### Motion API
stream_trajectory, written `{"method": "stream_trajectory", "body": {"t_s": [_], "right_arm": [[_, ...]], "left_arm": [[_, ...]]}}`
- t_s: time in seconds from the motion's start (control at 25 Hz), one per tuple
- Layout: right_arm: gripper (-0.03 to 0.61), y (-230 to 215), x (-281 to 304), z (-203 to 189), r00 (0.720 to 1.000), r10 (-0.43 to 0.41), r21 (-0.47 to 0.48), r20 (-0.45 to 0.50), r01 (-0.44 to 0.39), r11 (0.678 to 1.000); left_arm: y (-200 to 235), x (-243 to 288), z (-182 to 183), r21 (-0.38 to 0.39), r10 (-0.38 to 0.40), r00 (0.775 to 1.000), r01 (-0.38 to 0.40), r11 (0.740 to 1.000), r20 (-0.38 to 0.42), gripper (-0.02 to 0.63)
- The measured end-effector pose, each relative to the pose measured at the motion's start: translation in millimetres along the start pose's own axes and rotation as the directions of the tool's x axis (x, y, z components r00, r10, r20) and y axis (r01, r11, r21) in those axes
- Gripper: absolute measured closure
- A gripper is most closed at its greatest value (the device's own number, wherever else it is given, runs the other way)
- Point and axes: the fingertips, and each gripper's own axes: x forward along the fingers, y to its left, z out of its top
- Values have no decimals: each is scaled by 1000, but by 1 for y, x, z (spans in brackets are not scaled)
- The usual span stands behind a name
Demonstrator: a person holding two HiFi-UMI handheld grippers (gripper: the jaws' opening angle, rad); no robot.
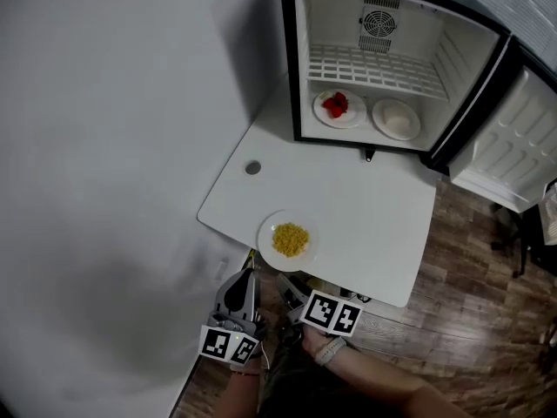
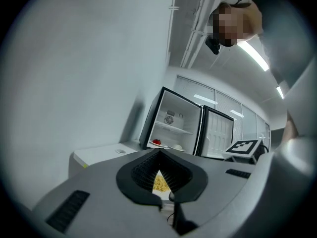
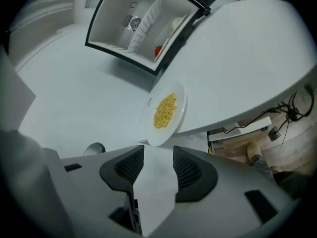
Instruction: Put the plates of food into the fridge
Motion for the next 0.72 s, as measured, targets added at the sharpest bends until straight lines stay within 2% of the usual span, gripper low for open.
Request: {"method": "stream_trajectory", "body": {"t_s": [0.16, 0.4, 0.56, 0.72], "right_arm": [[385, -13, 16, 1, 1000, -17, 157, -4, 18, 987], [385, -13, 34, 8, 999, -15, 264, 38, 4, 965], [387, -18, 44, 14, 996, -51, 337, 70, 25, 941], [387, -20, 49, 20, 993, -30, 416, 110, -19, 909]], "left_arm": [[7, -10, -1, -1, 19, 1000, -19, 1000, 2, 607], [13, -13, -4, -3, 27, 1000, -27, 1000, 0, 607], [13, -14, -4, -8, 28, 1000, -28, 1000, 1, 607], [20, -18, -5, -11, 42, 999, -42, 999, -2, 607]]}}
